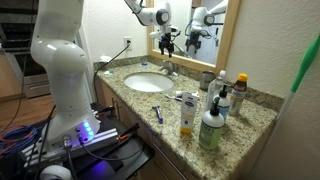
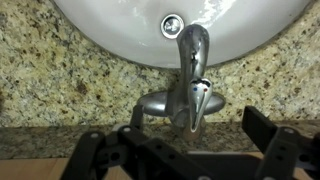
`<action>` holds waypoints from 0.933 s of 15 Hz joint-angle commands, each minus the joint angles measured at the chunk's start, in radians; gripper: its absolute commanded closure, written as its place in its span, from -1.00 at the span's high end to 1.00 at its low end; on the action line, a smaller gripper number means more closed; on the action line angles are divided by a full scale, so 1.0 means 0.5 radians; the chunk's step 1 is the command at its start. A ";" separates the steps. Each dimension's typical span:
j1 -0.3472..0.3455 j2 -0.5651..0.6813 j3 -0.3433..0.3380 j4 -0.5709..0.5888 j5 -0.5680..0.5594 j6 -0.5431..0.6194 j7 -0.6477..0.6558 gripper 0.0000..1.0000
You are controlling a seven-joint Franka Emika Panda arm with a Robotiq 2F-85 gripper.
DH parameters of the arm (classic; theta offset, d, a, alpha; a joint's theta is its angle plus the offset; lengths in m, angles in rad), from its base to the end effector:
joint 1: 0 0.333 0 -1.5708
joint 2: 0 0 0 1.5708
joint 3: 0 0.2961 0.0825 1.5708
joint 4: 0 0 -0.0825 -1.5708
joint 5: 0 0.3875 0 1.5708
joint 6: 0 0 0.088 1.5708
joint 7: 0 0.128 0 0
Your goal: Lift the handle of the tap
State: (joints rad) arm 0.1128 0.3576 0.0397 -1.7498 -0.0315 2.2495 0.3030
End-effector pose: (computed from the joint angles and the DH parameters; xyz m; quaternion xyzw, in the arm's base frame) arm 0.6542 0.0974 0.3402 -0.9951 0.0678 -0.0707 0.0101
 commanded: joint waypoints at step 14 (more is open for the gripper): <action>0.055 0.179 -0.029 0.012 -0.021 -0.033 0.022 -0.23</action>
State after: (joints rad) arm 0.1307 0.4529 0.0346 -1.7412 -0.0342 2.2361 0.3267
